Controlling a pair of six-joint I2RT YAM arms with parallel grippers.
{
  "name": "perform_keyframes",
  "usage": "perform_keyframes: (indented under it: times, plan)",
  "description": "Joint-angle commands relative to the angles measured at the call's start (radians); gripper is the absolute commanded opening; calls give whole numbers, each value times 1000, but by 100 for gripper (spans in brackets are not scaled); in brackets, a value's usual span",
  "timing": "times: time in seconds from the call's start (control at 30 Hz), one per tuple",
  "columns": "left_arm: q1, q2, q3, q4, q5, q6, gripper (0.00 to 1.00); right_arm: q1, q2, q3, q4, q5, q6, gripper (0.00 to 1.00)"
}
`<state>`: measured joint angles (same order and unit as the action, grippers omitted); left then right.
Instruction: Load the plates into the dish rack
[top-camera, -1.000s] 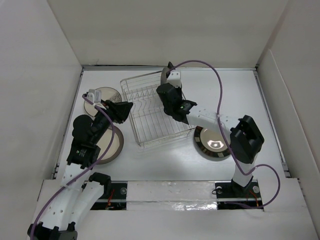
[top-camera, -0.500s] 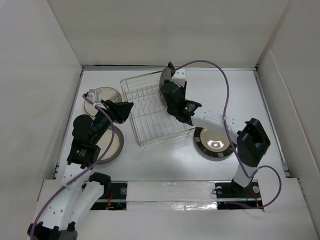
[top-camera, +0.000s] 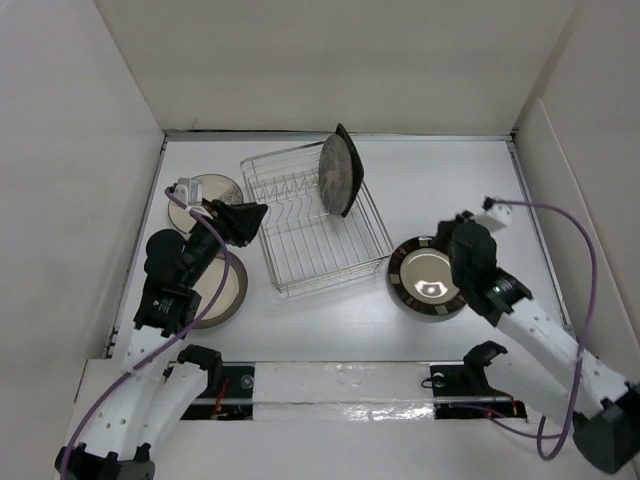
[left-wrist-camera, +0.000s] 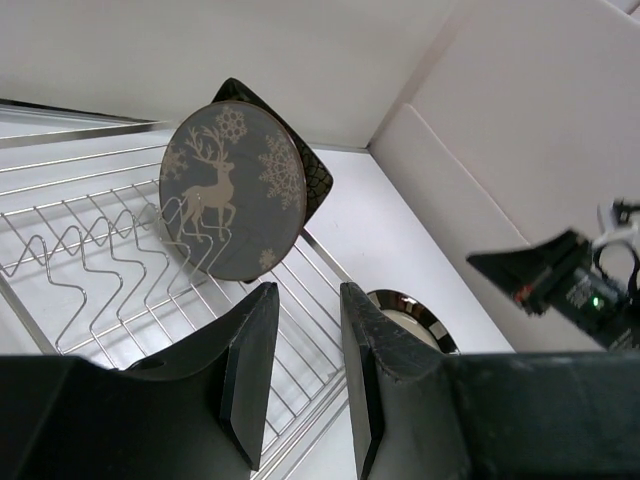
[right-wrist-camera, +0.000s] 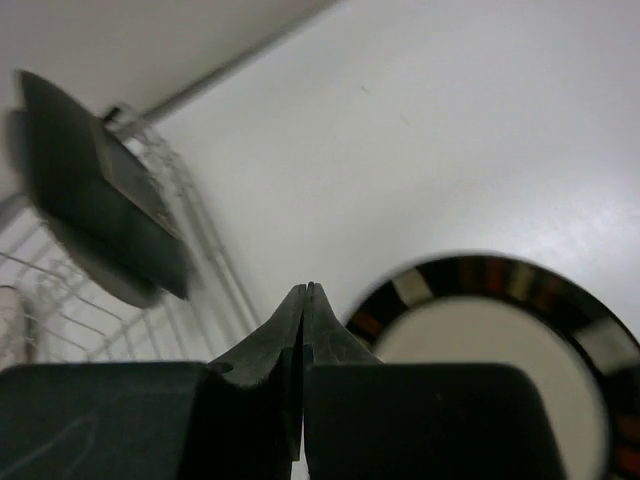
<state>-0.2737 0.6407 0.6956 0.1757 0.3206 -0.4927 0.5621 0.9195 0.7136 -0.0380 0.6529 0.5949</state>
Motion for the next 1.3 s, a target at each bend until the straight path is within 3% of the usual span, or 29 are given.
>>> perform_keyframes:
  times: [0.0,0.03,0.07,0.13,0.17,0.33,0.43,0.53,0.6,0.63,0.67,0.87,1.07,1.27]
  plan:
    - [-4,-6,5,67,28,-10,28,-89,-232,-138,-284,-85,221,0]
    - [-4,-3,4,67,28,-12,28,-155,-292,-155,-342,-113,233,3]
    - [-4,10,2,67,28,-12,28,-187,-344,-167,-470,-157,256,21]
    - [-4,17,-1,74,34,-17,28,-256,-456,-175,-558,-211,311,37]
    - [-4,16,-1,73,32,-17,28,-257,-485,-195,-565,-269,339,53]
    - [-22,4,11,53,3,-3,28,-307,-404,-240,-579,-288,404,68]
    - [-22,-6,13,45,3,6,28,-401,-380,-264,-482,-312,340,69]
    - [-33,-10,13,47,3,2,28,-539,-260,-270,-306,-478,223,69]
    - [-33,-7,10,54,8,2,28,-597,-124,-273,-186,-585,160,60]
    - [-42,-7,8,56,11,-1,28,-608,-75,-270,-140,-614,145,47]
    - [-42,-9,10,56,9,-1,28,-617,-27,-263,-101,-639,138,41]
    - [-42,-3,7,56,11,-1,28,-617,226,-232,79,-691,103,20]
    - [-42,1,10,51,6,2,28,-629,435,-183,137,-707,83,18]
    - [-42,7,12,50,5,5,28,-642,530,-129,231,-594,115,19]
